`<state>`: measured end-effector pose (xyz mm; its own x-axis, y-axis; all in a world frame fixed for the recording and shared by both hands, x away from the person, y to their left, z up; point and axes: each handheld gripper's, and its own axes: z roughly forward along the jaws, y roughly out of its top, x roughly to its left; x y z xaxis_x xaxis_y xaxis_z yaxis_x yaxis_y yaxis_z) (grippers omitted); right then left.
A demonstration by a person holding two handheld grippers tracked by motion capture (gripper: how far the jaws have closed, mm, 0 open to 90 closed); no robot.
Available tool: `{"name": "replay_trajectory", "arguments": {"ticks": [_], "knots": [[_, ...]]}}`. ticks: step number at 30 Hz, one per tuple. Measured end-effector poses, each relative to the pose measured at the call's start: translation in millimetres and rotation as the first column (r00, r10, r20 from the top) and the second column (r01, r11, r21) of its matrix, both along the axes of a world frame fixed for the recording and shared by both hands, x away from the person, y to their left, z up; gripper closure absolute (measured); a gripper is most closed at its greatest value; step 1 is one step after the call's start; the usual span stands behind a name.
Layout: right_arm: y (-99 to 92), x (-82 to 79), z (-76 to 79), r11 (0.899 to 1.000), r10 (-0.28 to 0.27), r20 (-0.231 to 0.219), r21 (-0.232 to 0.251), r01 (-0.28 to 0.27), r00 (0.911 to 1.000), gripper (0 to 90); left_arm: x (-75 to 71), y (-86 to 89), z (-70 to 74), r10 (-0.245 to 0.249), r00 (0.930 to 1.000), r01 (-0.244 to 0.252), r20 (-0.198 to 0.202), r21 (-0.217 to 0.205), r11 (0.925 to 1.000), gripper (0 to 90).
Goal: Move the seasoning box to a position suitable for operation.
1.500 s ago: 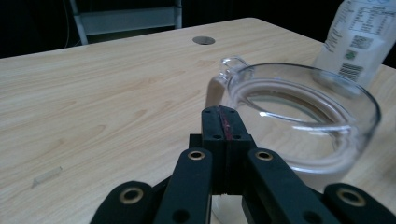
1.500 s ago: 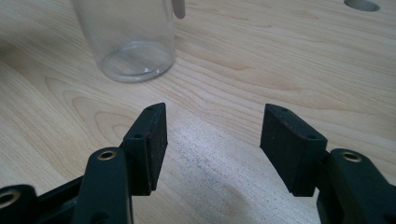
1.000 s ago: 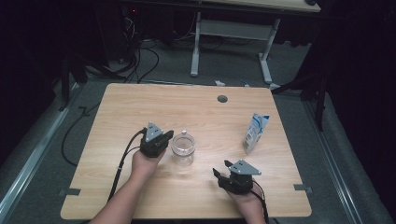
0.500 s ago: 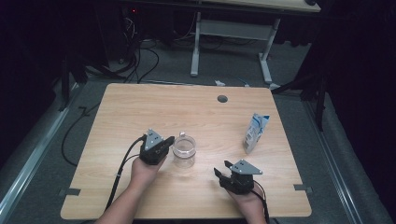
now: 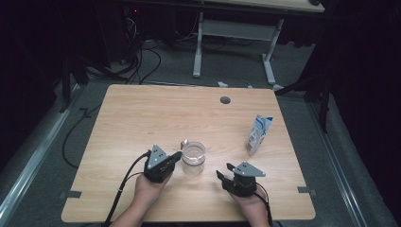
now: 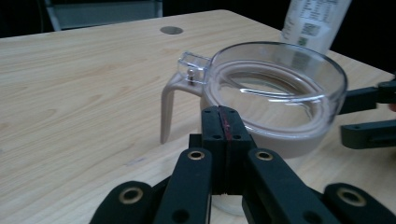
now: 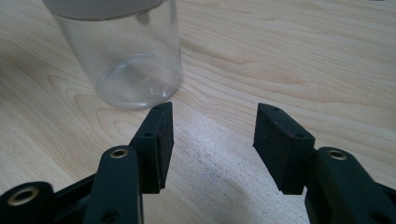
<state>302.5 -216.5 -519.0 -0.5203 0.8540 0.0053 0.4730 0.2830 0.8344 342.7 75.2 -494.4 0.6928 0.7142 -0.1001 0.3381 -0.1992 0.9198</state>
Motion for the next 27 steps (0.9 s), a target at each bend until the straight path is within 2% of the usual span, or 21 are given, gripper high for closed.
{"name": "replay_trajectory", "arguments": {"ticks": [9,10,11,14,15,16,17,18,19,20,21,22,23,24,25,27], "knots": [[-1.0,-0.6,0.6,1.0,-0.003,0.002,0.011,0.003,1.0,49.7,-12.1,-11.6,-2.8,-0.044,0.999,0.044,-0.002,-0.007,0.999,89.5],[-1.0,-0.6,0.6,1.0,-0.003,0.002,0.011,0.003,1.0,49.7,-12.1,-11.6,-2.8,-0.044,0.999,0.044,-0.002,-0.007,0.999,88.7],[-1.0,-0.9,1.0,1.0,0.005,0.004,0.012,-0.005,1.0,51.0,-11.8,-9.5,-1.5,-0.047,0.9987,0.046,-0.018,-0.025,0.9986,86.7],[-0.9,-1.2,1.2,1.0,0.007,0.005,0.012,-0.007,1.0,52.7,-12.3,-4.4,0.2,-0.036,0.9992,0.035,-0.017,-0.033,0.9988,84.7],[-0.6,-0.9,0.8,1.0,0.004,0.01,0.01,-0.004,0.9999,53.3,-12.5,3.4,0.8,-0.024,0.9996,0.024,-0.013,-0.013,0.9996,83.7],[-0.6,-0.9,0.8,1.0,0.004,0.01,0.01,-0.004,0.9999,53.3,-12.5,3.4,0.8,-0.024,0.9996,0.024,-0.013,-0.013,0.9996,82.7],[-0.6,-0.1,0.1,1.0,0.004,0.013,0.013,-0.004,0.9999,56.3,-13.2,14.3,-0.6,-0.008,0.9999,0.008,-0.015,0.01,0.9999,82.1],[-0.6,-0.1,0.1,1.0,0.004,0.013,0.013,-0.004,0.9999,56.3,-13.2,14.3,-0.6,-0.008,0.9999,0.008,-0.015,0.01,0.9999,81.4],[0.8,-0.6,-0.1,1.0,-0.002,0.019,0.013,0.002,0.9998,61.3,-15.3,27.1,-3.5,0.019,0.9998,-0.019,-0.002,0.054,0.9984,80.2],[0.8,-0.6,-0.1,1.0,-0.002,0.019,0.013,0.002,0.9998,61.3,-15.3,27.1,-3.5,0.019,0.9998,-0.019,-0.002,0.054,0.9984,78.4],[2.8,-0.6,0.1,1.0,0.001,0.026,0.016,-0.001,0.9997,66.2,-16.8,40.5,-7.9,0.044,0.999,-0.043,-0.012,0.085,0.9954,75.9],[4.5,-0.9,0.2,1.0,-0.004,0.03,0.024,0.004,0.9995,69.6,-16.8,40.5,-7.9,0.044,0.999,-0.043,-0.012,0.085,0.9954,73.4],[6.5,-1.7,0.4,1.0,-0.007,0.046,0.023,0.006,0.9989,74.1,-17.7,56.2,-12.3,0.042,0.9969,-0.038,-0.067,0.065,0.9972,70.7],[9.0,-2.6,0.8,1.0,-0.006,0.06,0.023,0.005,0.9982,77.8,-17.7,56.2,-12.3,0.042,0.9969,-0.038,-0.067,0.065,0.9972,68.5],[12.0,-3.0,1.6,1.0,-0.013,0.071,0.02,0.011,0.9974,81.0,-20.6,71.4,-13.7,0.046,0.9948,-0.043,-0.09,0.037,0.9984,67.7],[17.0,-1.8,3.5,1.0,-0.026,0.08,0.014,0.025,0.9964,86.7,-21.8,83.7,-11.0,0.069,0.9944,-0.065,-0.079,0.062,0.996,64.2]]}}
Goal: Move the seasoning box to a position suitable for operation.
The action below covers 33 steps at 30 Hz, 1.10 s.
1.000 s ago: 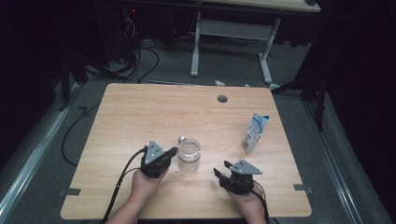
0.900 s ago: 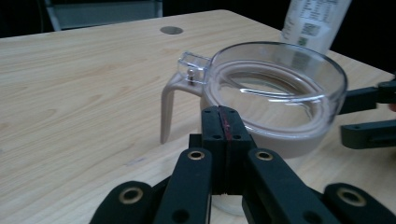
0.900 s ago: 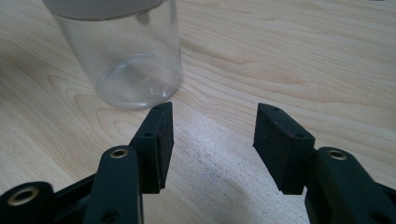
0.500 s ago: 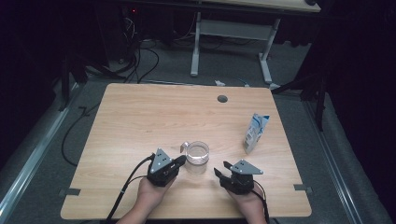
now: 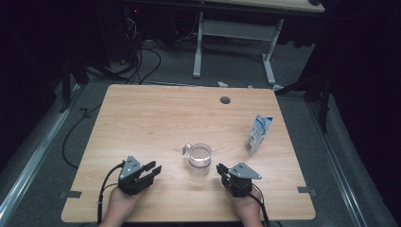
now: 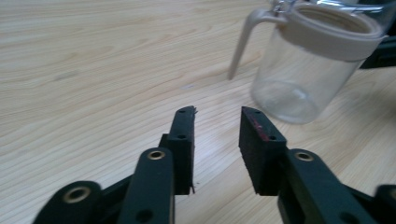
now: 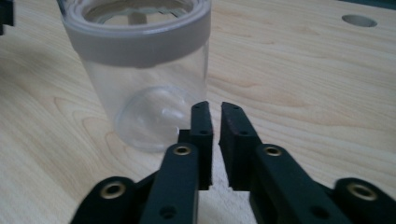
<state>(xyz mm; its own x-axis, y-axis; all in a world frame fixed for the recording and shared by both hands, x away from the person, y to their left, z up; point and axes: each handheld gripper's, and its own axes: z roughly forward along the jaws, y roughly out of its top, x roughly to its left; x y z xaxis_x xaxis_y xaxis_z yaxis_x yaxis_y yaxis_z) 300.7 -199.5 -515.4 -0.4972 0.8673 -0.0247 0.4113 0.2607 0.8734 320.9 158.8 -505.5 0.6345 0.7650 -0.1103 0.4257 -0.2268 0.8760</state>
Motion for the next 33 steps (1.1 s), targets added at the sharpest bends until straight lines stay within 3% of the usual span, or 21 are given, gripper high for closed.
{"name": "replay_trajectory", "arguments": {"ticks": [3,4,9,15,19,22,28,33], "knots": [[5.5,6.1,0.7,0.999,0.002,-0.016,-0.035,-0.002,0.9999,89.9,-0.9,10.0,-1.3,0.035,0.9994,-0.035,0.001,-0.001,0.9994,59.1],[6.9,8.2,-0.2,0.999,0.0,-0.019,-0.046,-0.001,0.9998,89.8,-1.4,16.1,-3.4,0.052,0.9983,-0.051,-0.026,0.006,0.9987,59.0],[8.1,16.3,-3.4,0.999,-0.015,-0.044,-0.044,0.013,0.9989,89.2,-7.1,17.2,-3.3,0.045,0.999,-0.045,-0.002,0.05,0.9977,56.1],[11.5,23.1,0.3,0.998,-0.031,-0.024,-0.046,0.03,0.9992,89.0,-5.0,16.0,-4.7,0.012,0.9996,-0.012,-0.027,0.012,0.9999,55.9],[15.2,26.9,3.4,0.998,-0.028,-0.015,-0.054,0.027,0.9995,89.0,-6.2,12.7,-4.4,0.009,0.9999,-0.008,-0.008,0.017,0.9998,56.7],[20.1,29.4,5.1,0.998,-0.024,-0.007,-0.058,0.024,0.9997,89.1,-8.1,11.8,-3.8,-0.023,0.9997,0.023,0.004,0.014,0.9996,57.7],[25.3,35.0,5.6,0.997,-0.034,-0.015,-0.066,0.033,0.9993,89.2,-10.7,14.3,-0.3,-0.02,0.9996,0.02,0.022,0.001,0.9998,58.0],[36.4,40.2,5.8,0.998,-0.007,-0.021,-0.06,0.006,0.9997,89.0,-10.2,14.2,-1.6,-0.013,0.9999,0.013,0.006,-0.012,0.9998,58.1]]}}
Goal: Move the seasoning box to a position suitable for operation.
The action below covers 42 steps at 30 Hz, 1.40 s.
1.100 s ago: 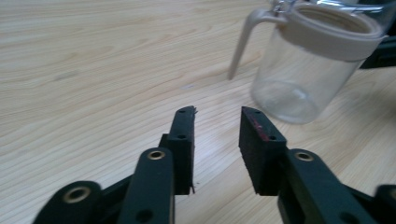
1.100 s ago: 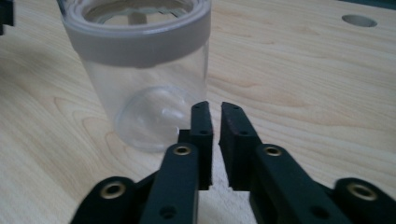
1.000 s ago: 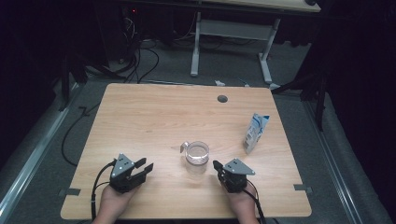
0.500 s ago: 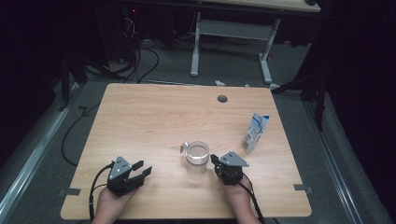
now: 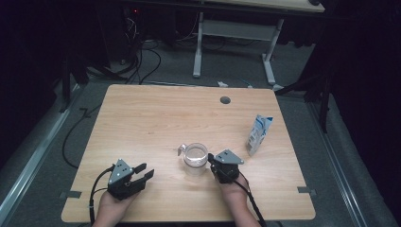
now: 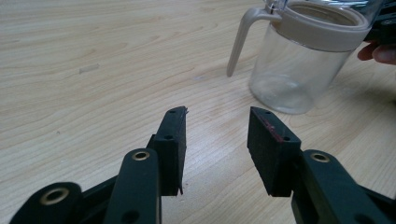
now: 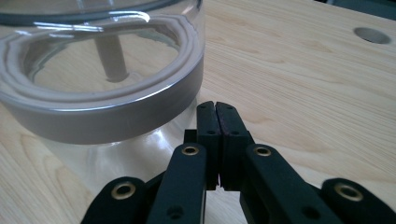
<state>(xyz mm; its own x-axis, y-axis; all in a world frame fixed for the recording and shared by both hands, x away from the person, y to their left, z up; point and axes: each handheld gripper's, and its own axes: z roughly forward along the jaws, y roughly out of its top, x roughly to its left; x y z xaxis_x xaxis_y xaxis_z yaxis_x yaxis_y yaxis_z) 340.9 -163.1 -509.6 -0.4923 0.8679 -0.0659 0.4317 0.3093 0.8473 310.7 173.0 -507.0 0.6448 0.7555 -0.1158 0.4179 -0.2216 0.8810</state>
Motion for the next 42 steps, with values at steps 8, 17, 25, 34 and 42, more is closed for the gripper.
{"name": "replay_trajectory", "arguments": {"ticks": [8,17,25,34,42], "knots": [[8.2,8.1,-3.2,0.999,0.034,-0.022,0.016,-0.034,0.9992,86.6,-2.0,0.0,-0.5,-0.001,0.9998,0.001,0.019,-0.003,1.0,61.1],[-21.8,-15.5,-5.4,0.999,0.007,0.0,0.034,-0.007,1.0,80.8,0.9,0.9,-4.2,-0.015,0.9999,0.015,0.0,-0.043,0.999,62.2],[-44.4,-24.9,-11.0,0.999,-0.051,0.012,0.011,0.051,0.9986,80.0,1.6,-5.4,-5.5,0.01,0.9998,-0.009,-0.019,0.035,0.9993,57.9],[-39.4,-22.7,-3.9,0.999,-0.04,0.024,0.035,0.039,0.9989,74.1,7.6,-14.7,0.9,0.051,0.9987,-0.051,0.001,0.039,0.998,61.4],[-33.2,2.8,11.3,0.999,-0.011,-0.004,0.034,0.011,0.9999,78.7,19.0,-24.7,3.5,0.06,0.9981,-0.06,0.011,0.012,0.9981,78.4]]}}
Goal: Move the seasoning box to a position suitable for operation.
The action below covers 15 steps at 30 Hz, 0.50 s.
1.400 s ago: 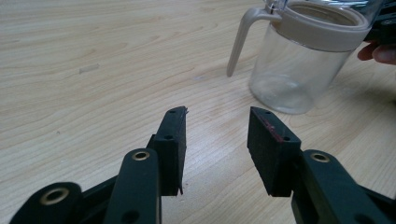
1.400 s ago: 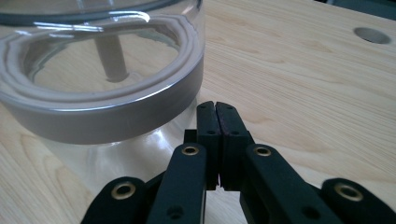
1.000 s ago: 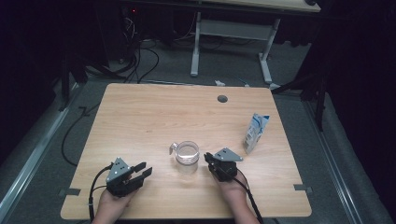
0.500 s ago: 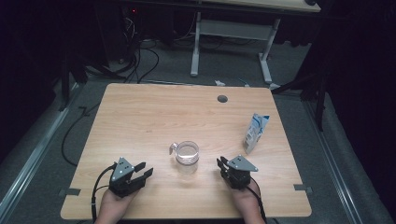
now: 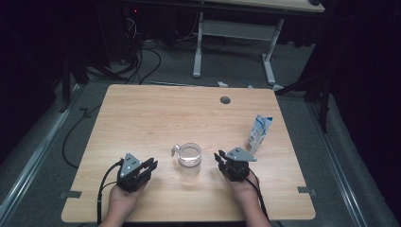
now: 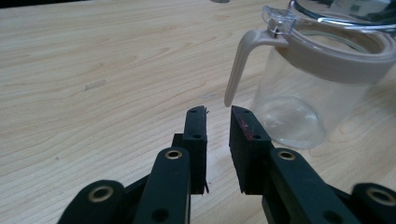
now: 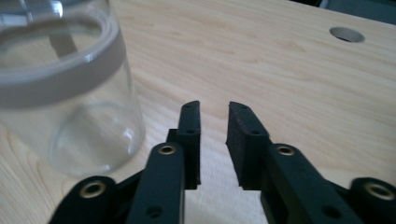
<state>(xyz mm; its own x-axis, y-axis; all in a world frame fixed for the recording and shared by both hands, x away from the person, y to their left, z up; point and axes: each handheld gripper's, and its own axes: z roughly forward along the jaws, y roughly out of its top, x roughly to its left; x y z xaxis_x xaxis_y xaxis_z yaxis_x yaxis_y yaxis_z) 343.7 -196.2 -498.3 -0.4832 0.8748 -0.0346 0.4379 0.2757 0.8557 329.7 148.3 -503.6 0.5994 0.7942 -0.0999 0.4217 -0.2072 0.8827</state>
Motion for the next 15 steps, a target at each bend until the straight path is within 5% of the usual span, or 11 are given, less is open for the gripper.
{"name": "replay_trajectory", "arguments": {"ticks": [3,15], "knots": [[0.1,6.6,1.2,0.999,0.012,0.012,0.048,-0.012,0.9999,83.0,5.2,-3.0,1.0,0.007,1.0,-0.007,-0.004,-0.02,0.9998,80.7],[2.9,-1.8,-11.0,0.998,0.058,-0.012,-0.002,-0.058,0.9982,88.4,20.7,-31.1,22.6,0.02,0.9995,-0.018,0.026,-0.05,0.9986,88.4]]}}
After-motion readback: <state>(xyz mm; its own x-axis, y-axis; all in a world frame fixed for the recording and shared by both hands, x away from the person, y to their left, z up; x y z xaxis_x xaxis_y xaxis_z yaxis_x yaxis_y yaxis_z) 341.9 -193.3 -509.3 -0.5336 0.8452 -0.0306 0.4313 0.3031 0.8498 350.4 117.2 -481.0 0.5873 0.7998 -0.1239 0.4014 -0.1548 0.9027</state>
